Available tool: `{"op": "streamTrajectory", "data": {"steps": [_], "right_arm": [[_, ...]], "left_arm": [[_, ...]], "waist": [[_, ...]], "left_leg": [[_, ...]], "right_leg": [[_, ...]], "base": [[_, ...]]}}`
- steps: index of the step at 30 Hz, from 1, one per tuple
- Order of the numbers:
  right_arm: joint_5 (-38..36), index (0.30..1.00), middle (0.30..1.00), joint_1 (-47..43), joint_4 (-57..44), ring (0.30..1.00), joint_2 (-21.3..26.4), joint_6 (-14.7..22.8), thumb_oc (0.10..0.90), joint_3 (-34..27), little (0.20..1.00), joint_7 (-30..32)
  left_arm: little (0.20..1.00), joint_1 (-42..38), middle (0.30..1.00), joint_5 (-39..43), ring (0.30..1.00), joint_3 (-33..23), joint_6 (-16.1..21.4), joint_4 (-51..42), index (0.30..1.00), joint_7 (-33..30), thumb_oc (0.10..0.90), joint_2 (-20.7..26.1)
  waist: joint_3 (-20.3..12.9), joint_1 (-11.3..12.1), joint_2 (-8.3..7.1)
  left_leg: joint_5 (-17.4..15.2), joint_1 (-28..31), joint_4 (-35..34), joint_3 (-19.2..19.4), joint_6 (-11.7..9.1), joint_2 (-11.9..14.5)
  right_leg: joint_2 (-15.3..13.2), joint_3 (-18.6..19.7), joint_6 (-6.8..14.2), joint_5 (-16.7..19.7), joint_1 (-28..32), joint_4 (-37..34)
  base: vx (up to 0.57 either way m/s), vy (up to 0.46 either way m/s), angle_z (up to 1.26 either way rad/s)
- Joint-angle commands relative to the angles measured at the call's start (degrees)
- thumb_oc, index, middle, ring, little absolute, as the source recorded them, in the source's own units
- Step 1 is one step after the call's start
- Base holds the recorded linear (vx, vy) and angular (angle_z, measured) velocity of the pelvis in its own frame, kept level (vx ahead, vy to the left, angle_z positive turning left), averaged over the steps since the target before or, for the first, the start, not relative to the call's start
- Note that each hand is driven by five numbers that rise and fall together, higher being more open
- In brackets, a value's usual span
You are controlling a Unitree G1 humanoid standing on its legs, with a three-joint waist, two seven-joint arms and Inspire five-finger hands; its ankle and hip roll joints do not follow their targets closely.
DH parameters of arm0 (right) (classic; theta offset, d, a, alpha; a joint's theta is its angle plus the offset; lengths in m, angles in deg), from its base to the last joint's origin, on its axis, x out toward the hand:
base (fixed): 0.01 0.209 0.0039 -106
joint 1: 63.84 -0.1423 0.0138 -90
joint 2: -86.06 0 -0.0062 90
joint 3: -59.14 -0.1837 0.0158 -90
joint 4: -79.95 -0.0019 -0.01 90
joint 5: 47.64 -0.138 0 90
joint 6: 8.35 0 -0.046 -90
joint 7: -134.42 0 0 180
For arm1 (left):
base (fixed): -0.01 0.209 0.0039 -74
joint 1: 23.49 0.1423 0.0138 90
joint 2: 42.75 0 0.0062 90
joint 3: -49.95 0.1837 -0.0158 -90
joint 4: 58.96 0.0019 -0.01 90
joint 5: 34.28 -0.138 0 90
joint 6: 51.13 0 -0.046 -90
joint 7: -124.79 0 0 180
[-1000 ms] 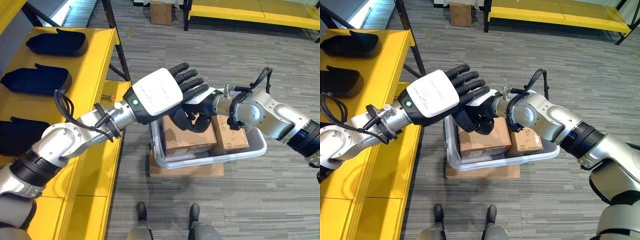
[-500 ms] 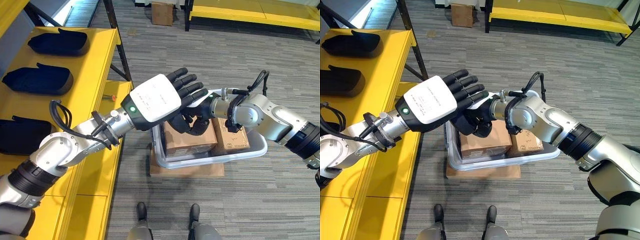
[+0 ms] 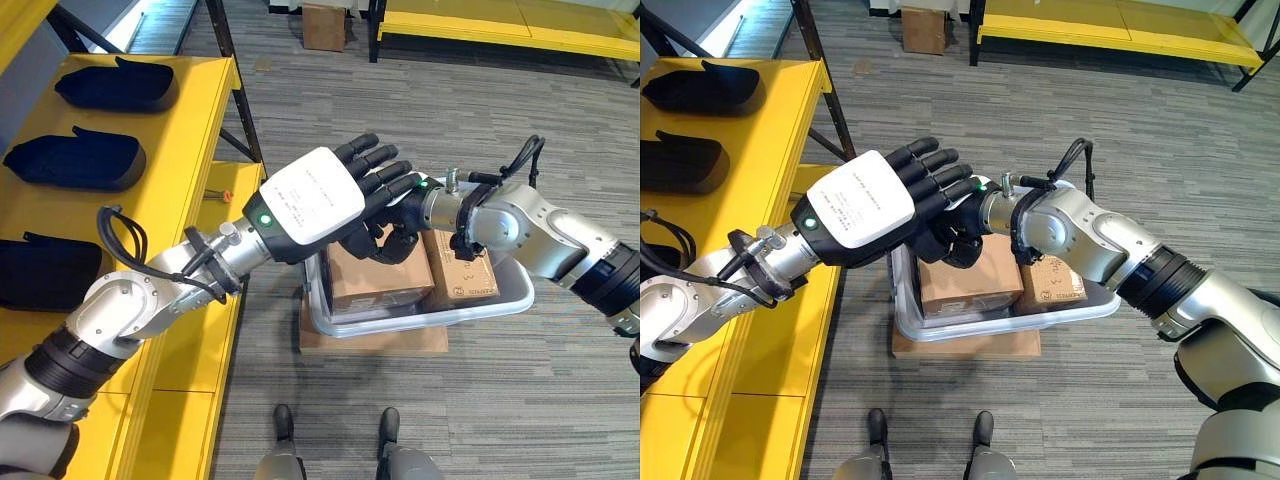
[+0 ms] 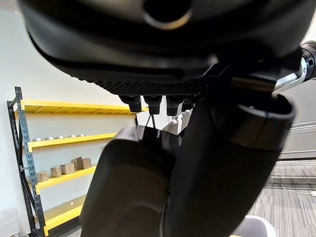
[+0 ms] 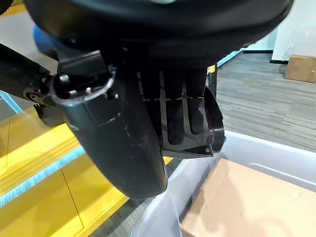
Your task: Move parts from the plastic box to the shelf.
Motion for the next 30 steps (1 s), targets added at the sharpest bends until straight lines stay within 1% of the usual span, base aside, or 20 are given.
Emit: {"op": "streamTrajectory", "data": {"steps": [1,15,16,17,18,19,30], "right_arm": [[-0.47,0.3,0.3,-6.83,4.55,0.3,-7.61,0.52,0.4,-10.02,0.3,9.11],[0.29,0.3,0.3,-7.36,5.05,0.3,-7.95,0.51,0.4,-11.32,0.3,10.4],[0.26,0.3,0.3,-7.43,4.97,0.3,-7.92,0.52,0.4,-11.39,0.3,10.46],[0.18,0.3,0.3,-7.37,4.99,0.3,-7.95,0.51,0.4,-11.57,0.3,10.6],[0.09,0.3,0.3,-7.29,5.16,0.3,-8.15,0.46,0.4,-11.77,0.3,10.8],[0.08,0.3,0.3,-7.3,5.17,0.3,-8.15,0.46,0.4,-11.76,0.3,10.8],[0.01,0.3,0.3,-8.69,5.91,0.3,-8.8,0.51,0.4,-12.34,0.3,11.95]], "left_arm": [[1.0,7.26,1.0,1.49,1.0,5.54,6.62,-5.67,1.0,-1.48,0.9,-4.06],[1.0,9.23,1.0,0.56,1.0,7.3,6.19,-1.16,1.0,-0.55,0.9,-5.09],[0.813,9.47,0.813,0.55,0.813,7.4,6.12,-0.76,0.813,-0.43,0.767,-5.26],[0.596,9.52,0.596,0.44,0.596,7.43,6.05,-0.56,0.596,-0.43,0.612,-5.37],[0.528,9.56,0.528,0.45,0.528,7.81,5.86,0.25,0.528,-0.44,0.563,-5.79],[0.3,9.51,0.3,0.44,0.3,7.86,5.86,0.31,0.3,-0.46,0.4,-5.83],[0.3,8.81,0.3,0.58,0.3,8.98,5.75,1.79,0.3,-0.72,0.4,-7.09]], "waist": [[-13.06,1.45,-3.13],[-13.19,1.37,-3.02],[-13.17,1.36,-3.03],[-13.16,1.32,-3.0],[-13.17,1.29,-3.01],[-13.17,1.29,-3.0],[-13.32,1.01,-2.97]], "left_leg": [[-9.37,6.81,-0.61,-1.22,-1.06,0.84],[-9.3,6.75,-0.61,-1.32,-1.0,0.79],[-9.29,6.77,-0.61,-1.34,-0.99,0.83],[-9.31,6.78,-0.61,-1.31,-0.97,0.82],[-9.29,6.77,-0.61,-1.32,-0.96,0.8],[-9.29,6.76,-0.61,-1.33,-0.96,0.8],[-9.41,6.81,-0.61,-1.19,-0.97,0.8]], "right_leg": [[-1.19,4.86,3.77,-4.61,1.45,4.51],[-0.99,4.96,3.64,-4.6,1.5,4.36],[-1.01,4.98,3.63,-4.58,1.46,4.38],[-1.01,4.98,3.61,-4.58,1.45,4.38],[-0.98,4.98,3.58,-4.57,1.45,4.43],[-0.98,4.97,3.58,-4.57,1.45,4.42],[-0.96,5.1,3.56,-4.58,1.38,4.37]], "base": [[0.0,0.0,0.0],[0.0,0.0,0.0],[0.0,0.0,0.0],[0.0,0.0,0.0],[0.0,0.0,0.0],[0.0,0.0,0.0],[0.0,0.0,0.0]]}}
